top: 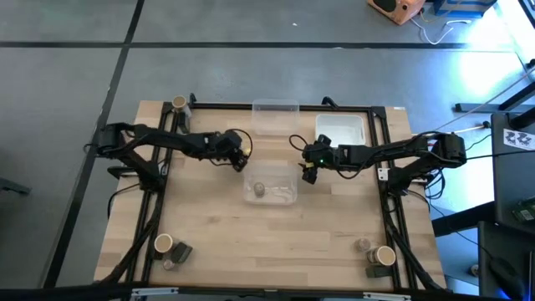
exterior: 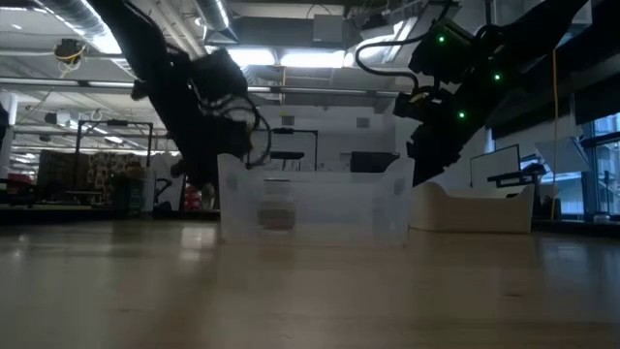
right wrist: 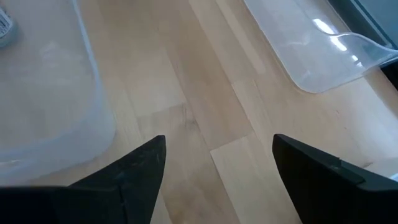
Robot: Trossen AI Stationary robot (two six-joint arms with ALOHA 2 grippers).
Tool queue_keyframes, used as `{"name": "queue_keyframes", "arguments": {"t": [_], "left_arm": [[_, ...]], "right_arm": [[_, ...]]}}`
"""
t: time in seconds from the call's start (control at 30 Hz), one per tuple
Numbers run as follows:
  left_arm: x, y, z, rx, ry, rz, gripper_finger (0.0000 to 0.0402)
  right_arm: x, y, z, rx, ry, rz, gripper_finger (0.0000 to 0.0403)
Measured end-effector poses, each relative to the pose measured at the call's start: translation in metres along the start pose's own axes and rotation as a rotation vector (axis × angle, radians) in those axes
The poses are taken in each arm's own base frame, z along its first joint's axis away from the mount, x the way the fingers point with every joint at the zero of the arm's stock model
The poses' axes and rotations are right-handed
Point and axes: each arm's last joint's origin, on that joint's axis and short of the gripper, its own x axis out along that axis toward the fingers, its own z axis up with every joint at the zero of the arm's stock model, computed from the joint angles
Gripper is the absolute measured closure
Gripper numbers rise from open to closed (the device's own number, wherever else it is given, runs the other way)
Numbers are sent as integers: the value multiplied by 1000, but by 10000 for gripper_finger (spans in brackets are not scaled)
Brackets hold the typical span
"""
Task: Sort spices by type
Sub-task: Put the top left transparent seasoning bottle into the bottom transparent bin
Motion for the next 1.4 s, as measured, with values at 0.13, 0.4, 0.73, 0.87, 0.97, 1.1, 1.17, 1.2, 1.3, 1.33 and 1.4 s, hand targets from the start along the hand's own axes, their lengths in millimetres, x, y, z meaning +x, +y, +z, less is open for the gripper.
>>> {"name": "queue_keyframes", "arguments": {"t": [0.13,0.4,0.73,0.87,0.97,1.1,1.17,1.2,1.3,1.33,1.4], "left_arm": [[-30,-8,9,29,-114,-65,230],[-87,-35,18,102,-368,-259,227],[-91,-84,14,226,-571,-437,224],[-86,-100,13,267,-645,-472,224],[-78,-108,11,277,-685,-485,223],[-62,-116,8,277,-696,-494,223],[-57,-119,7,290,-711,-525,223],[-55,-121,7,293,-725,-544,223],[-49,-125,5,318,-754,-564,223],[-46,-125,5,326,-758,-561,223],[-40,-126,4,333,-756,-551,223]], "right_arm": [[0,0,0,12,-1,0,109],[-12,1,5,65,-24,148,109],[-49,4,27,68,-231,453,109],[-54,13,34,19,-318,511,109],[-54,19,34,-15,-329,519,109],[-54,20,36,-18,-361,516,109],[-53,19,37,-18,-372,507,109],[-52,20,38,-25,-383,497,109],[-48,20,36,-57,-369,465,109],[-46,21,36,-67,-376,453,109],[-44,21,35,-87,-369,435,109]]}}
